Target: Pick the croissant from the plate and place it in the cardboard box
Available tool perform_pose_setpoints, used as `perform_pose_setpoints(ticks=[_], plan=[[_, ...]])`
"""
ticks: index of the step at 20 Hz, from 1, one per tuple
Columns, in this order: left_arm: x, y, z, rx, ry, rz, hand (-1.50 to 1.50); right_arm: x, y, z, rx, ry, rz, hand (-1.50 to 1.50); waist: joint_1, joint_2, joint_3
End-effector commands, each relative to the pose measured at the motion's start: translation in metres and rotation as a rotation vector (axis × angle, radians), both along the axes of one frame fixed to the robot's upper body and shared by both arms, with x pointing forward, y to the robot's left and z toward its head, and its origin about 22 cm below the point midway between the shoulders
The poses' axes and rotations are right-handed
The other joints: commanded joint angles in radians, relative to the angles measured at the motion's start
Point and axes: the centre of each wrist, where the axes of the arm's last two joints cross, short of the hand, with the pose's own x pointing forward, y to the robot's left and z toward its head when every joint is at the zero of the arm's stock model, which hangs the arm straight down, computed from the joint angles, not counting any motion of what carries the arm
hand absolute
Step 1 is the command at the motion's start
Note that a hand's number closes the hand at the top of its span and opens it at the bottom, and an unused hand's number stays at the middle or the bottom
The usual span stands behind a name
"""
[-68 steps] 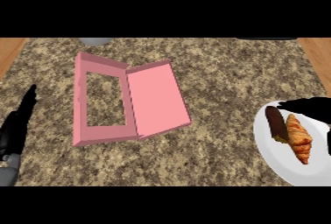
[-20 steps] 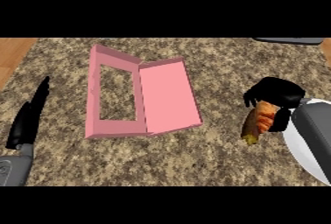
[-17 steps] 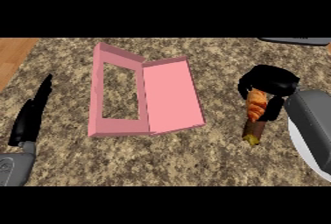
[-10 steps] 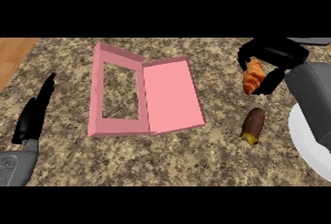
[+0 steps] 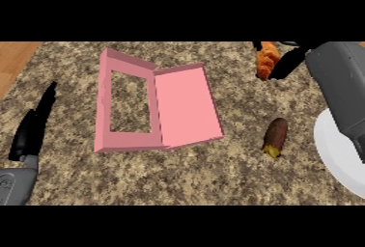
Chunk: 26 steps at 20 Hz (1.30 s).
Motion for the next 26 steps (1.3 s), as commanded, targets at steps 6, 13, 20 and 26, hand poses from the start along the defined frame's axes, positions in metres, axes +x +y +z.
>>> perform_pose_setpoints(ticks=[6, 13, 20, 26], plan=[[0.001, -0.002, -0.006, 0.005, 0.017, 0.027, 0.0, 0.011, 0.083, 0.01, 0.103, 0.223, 0.319, 1.5, -0.035, -0.012, -0.003], [-0.013, 0.032, -0.013, 0.018, 0.022, 0.045, 0.0, 0.006, 0.164, 0.026, 0.078, 0.348, 0.341, 1.5, -0.05, -0.016, -0.005], [0.0, 0.01, -0.004, -0.008, 0.025, 0.049, 0.0, -0.01, 0.222, 0.009, 0.05, 0.444, 0.325, 1.5, -0.048, -0.02, -0.004], [0.006, 0.004, -0.007, -0.007, 0.014, -0.005, 0.0, -0.011, 0.218, -0.018, 0.034, 0.423, 0.248, 1.5, 0.003, -0.009, -0.005]])
